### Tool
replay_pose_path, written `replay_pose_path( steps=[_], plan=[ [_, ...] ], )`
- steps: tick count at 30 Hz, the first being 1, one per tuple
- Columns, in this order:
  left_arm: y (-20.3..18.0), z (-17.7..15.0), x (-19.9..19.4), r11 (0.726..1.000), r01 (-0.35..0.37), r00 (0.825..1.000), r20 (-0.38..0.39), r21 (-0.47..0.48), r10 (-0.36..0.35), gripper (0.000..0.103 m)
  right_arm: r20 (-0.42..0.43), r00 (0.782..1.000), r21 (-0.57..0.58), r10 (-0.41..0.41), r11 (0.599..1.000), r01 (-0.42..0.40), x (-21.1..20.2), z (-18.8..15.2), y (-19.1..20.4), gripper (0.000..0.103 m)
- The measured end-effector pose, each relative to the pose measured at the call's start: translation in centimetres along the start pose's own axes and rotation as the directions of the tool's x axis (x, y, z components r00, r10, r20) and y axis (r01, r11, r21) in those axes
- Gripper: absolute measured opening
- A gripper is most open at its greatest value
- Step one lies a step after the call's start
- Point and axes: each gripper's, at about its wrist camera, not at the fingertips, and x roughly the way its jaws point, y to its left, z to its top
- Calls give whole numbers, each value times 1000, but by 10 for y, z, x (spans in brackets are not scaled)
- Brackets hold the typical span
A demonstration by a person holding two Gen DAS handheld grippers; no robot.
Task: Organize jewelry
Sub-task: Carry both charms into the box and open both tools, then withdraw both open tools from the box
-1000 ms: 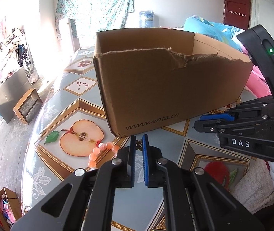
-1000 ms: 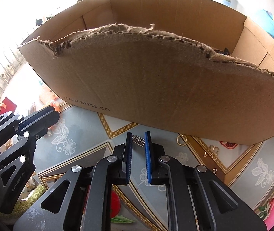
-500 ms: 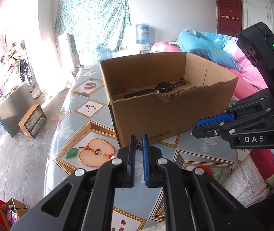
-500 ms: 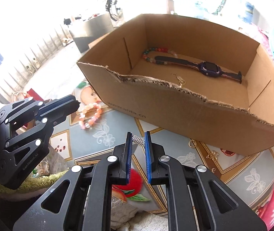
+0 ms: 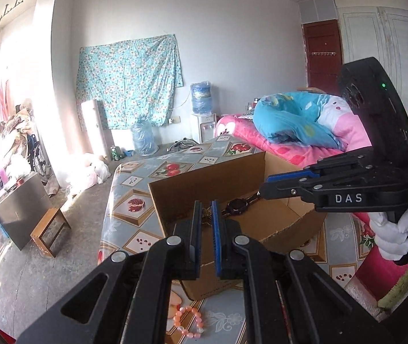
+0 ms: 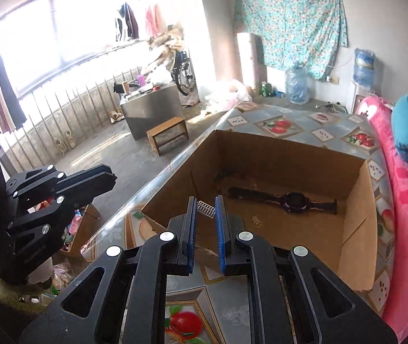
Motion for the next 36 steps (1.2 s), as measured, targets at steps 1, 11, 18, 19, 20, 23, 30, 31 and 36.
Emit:
replay_pose_path(
  steps=[1,11,18,19,20,23,30,31,36],
  plan=[
    [-4,3,8,1000,13,1000,-11,8,-13,6,-9,1000,15,-15,1000,15,4,4,-9,11],
    [-21,7,103,993,96,959,-260,-68,-110,7,-199,977,110,-71,989,94,33,10,-69,11],
    [-6,-1,144,984,61,911,-393,-168,-124,7,-266,963,138,-42,987,81,46,12,-85,13],
    [-4,-3,147,984,54,905,-408,-168,-119,8,-268,963,138,-44,987,84,48,12,-86,13],
    [-3,-4,151,984,48,900,-421,-169,-116,9,-269,962,145,-39,986,80,49,13,-89,13],
    [-1,-5,155,982,34,897,-428,-184,-111,26,-264,964,156,-37,984,80,50,16,-94,14],
    [9,0,152,979,7,908,-408,-206,-92,44,-203,978,194,-48,977,88,34,29,-105,25],
    [12,1,151,978,-1,911,-403,-209,-86,46,-189,981,196,-55,976,92,29,31,-105,30],
    [23,9,138,972,-32,926,-373,-233,-59,53,-141,988,213,-56,973,86,14,40,-104,41]
  ],
)
